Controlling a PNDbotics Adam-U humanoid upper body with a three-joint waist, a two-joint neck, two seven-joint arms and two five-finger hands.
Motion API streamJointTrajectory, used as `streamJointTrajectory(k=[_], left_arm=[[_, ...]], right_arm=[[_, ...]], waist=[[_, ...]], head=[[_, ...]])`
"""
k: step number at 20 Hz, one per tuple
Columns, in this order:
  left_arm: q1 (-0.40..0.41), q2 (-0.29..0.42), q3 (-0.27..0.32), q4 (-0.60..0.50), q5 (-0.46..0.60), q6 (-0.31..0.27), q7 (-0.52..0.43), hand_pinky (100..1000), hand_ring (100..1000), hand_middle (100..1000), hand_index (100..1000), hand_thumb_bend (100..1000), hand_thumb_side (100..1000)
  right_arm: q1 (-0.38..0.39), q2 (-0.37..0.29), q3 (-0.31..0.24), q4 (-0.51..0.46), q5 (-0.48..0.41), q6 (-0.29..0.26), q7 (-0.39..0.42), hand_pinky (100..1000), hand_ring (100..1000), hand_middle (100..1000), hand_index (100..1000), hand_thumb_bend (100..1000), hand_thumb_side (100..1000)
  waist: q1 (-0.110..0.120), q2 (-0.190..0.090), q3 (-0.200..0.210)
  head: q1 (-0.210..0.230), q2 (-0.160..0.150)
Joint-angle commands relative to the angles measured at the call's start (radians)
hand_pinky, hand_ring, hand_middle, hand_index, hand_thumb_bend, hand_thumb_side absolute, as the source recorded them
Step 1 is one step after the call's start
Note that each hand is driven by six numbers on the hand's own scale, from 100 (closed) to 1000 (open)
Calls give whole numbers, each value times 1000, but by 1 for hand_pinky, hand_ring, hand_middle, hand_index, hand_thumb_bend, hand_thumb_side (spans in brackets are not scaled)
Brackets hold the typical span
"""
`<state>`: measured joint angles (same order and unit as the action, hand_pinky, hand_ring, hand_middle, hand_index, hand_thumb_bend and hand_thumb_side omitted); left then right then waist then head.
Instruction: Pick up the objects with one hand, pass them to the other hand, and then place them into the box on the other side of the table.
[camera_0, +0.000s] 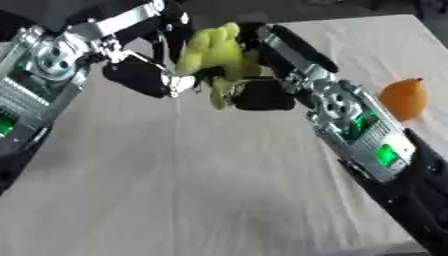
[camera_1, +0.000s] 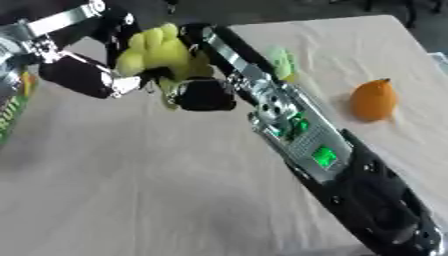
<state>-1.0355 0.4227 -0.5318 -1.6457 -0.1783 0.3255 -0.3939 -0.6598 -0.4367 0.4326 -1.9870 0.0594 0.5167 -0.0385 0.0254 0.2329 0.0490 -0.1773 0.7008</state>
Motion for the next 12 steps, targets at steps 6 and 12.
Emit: streamJointTrajectory(k=[6, 12], left_arm=[[-14, 16, 27, -26, 17, -12, 26, 374, 457, 300, 337, 204, 100], [-8, 21, 31, -26, 23, -18, 43, 363, 442, 283, 317, 206, 100]], right_arm=[[-11, -14, 5, -13, -18, 2, -8, 688, 541, 481, 681, 451, 100], [-12, -17, 3, -13, -24, -10, -3, 695, 561, 504, 707, 469, 100]], waist=[[-1, -19, -1], [-1, -18, -2]], head=[[6, -3], [7, -5]])
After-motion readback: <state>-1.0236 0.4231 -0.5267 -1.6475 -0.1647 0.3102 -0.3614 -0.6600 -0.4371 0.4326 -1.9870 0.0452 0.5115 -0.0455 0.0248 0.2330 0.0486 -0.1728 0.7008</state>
